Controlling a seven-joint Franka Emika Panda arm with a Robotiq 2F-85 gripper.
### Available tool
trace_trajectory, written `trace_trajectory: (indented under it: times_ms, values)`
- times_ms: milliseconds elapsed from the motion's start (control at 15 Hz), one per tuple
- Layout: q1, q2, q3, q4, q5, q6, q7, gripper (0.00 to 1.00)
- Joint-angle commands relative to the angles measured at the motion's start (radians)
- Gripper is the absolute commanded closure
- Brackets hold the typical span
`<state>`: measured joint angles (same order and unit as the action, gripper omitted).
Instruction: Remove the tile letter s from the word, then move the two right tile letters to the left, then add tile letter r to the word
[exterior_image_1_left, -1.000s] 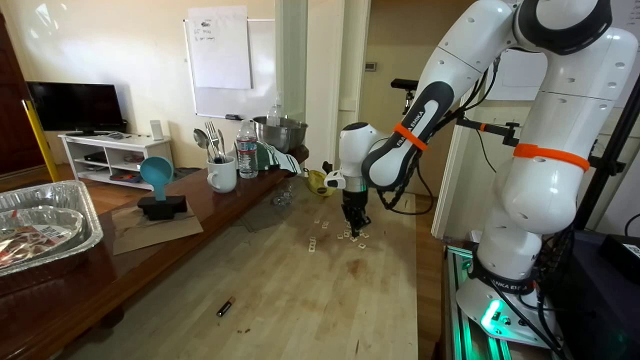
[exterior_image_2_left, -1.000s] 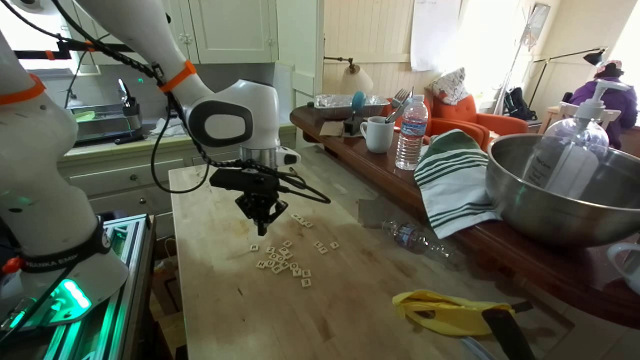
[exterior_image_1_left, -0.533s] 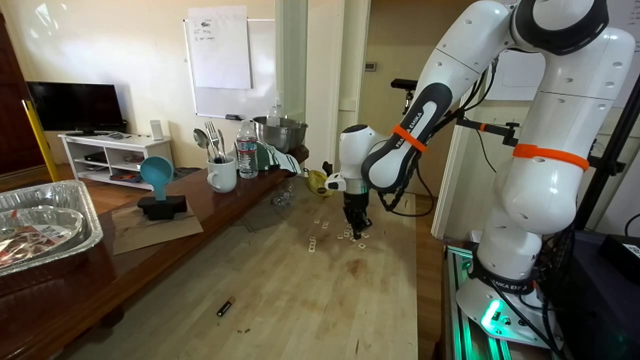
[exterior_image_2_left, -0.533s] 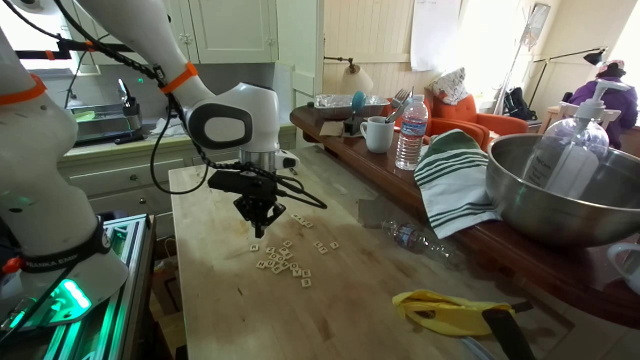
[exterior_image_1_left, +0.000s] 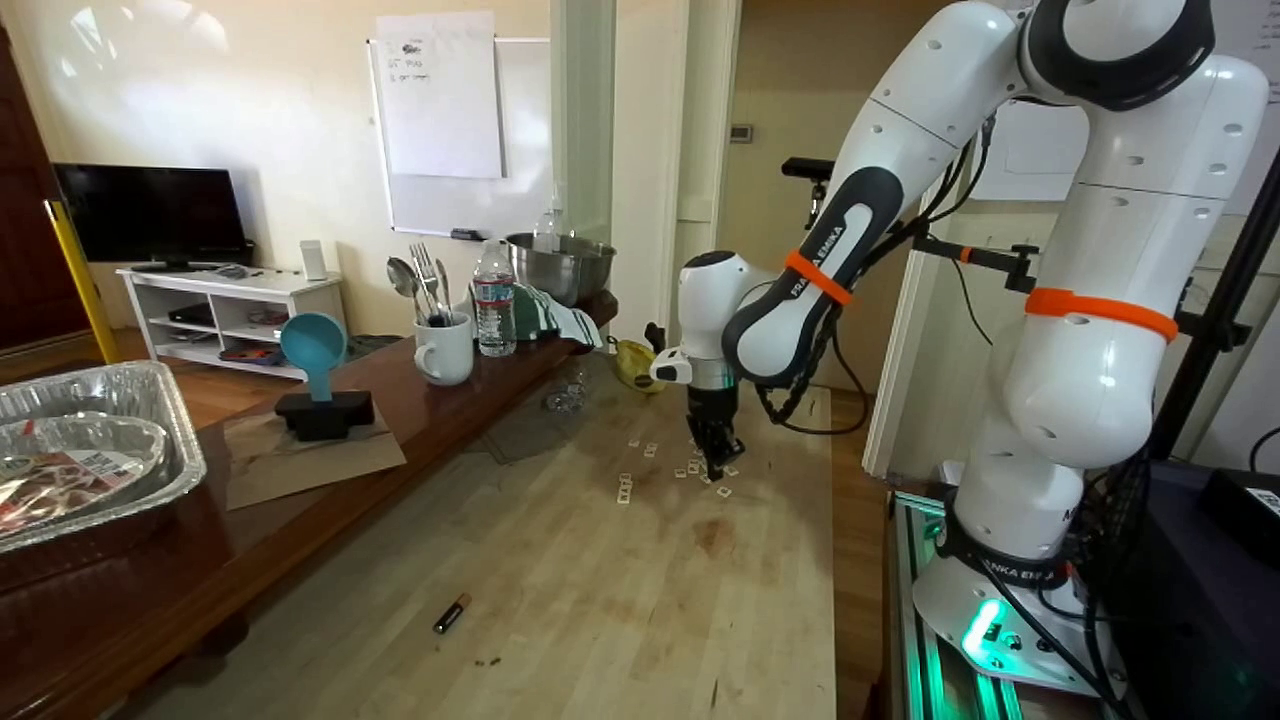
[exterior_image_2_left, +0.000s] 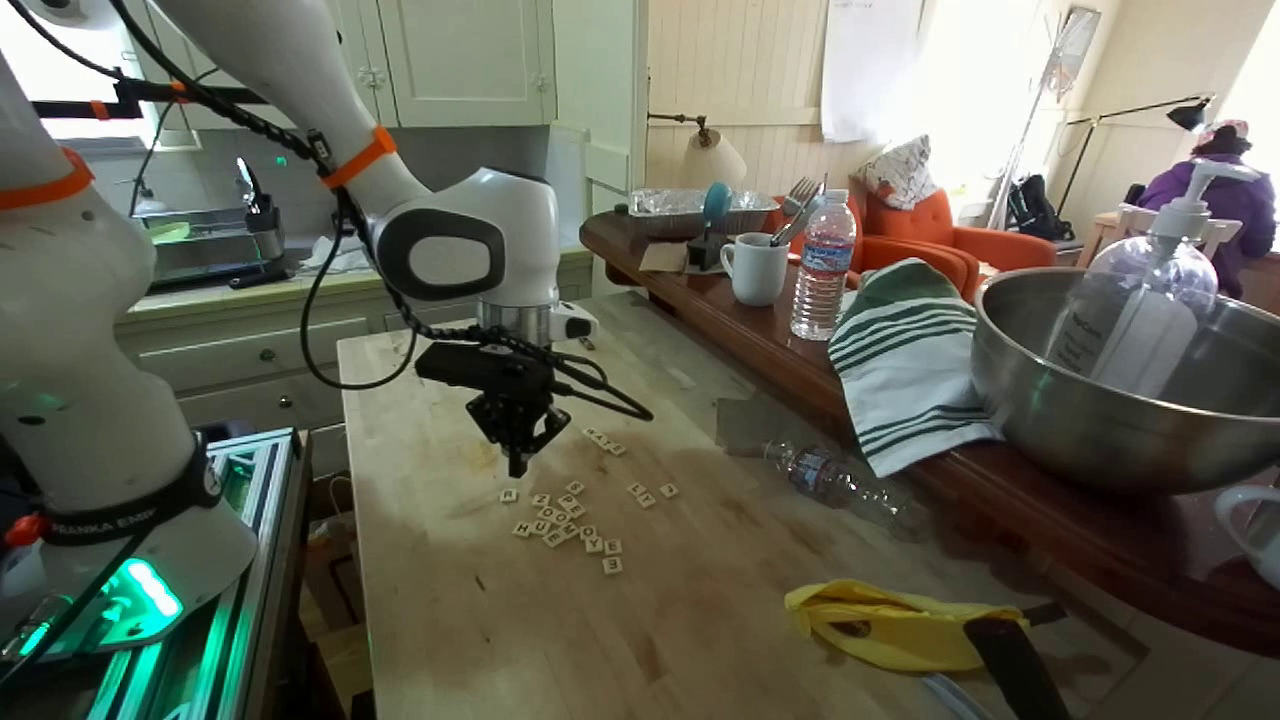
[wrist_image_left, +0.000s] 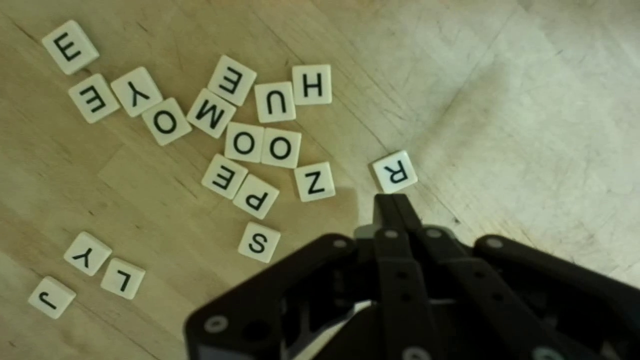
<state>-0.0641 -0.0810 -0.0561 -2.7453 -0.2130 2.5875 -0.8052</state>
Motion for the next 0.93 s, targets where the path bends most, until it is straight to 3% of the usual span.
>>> trace_trajectory:
  times_ms: [0,867]
  values:
    - [0.009,0.023,-0.007,0.001,-0.011,0.011,-0.003,1.0]
    - [0.017,0.075,0.005,0.001,-0.022,0.017,-0.01,1.0]
